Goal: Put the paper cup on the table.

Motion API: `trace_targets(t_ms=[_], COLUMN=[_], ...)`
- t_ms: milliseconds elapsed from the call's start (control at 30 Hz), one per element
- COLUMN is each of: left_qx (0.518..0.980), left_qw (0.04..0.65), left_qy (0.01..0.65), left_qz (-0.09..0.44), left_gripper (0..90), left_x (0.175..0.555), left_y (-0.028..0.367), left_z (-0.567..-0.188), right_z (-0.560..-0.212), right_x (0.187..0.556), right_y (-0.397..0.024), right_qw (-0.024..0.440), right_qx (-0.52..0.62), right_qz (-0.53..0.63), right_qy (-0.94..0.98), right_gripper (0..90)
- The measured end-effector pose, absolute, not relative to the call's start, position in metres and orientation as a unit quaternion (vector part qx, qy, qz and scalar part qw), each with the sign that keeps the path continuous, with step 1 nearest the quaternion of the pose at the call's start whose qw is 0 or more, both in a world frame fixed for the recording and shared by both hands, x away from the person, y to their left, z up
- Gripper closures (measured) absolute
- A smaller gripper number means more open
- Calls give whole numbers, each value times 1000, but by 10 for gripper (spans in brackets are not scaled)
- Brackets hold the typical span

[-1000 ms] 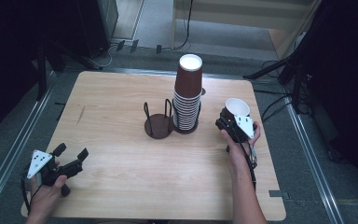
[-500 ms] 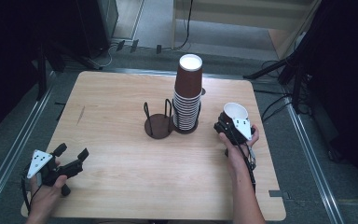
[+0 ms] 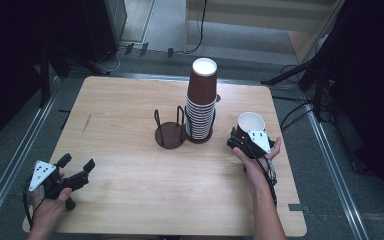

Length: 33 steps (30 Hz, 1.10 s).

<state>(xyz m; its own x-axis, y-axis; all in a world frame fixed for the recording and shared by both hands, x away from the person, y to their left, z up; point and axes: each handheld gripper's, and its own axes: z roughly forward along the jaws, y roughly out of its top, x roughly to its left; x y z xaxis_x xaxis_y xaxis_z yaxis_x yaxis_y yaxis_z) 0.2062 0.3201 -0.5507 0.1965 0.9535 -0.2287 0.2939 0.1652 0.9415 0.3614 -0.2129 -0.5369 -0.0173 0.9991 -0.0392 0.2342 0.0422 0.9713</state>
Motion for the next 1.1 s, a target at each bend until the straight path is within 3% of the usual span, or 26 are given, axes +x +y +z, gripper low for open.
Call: trace_targets(t_ms=[1100], left_qx=[566], left_qw=[526], left_qy=[553], left_qz=[313], left_gripper=[91], left_x=[207], left_y=[320], left_z=[-551], right_z=[-522], right_x=[287], right_y=[-256], right_qw=[438], right_qx=[533], right_qz=[460], right_qy=[559], right_gripper=[0])
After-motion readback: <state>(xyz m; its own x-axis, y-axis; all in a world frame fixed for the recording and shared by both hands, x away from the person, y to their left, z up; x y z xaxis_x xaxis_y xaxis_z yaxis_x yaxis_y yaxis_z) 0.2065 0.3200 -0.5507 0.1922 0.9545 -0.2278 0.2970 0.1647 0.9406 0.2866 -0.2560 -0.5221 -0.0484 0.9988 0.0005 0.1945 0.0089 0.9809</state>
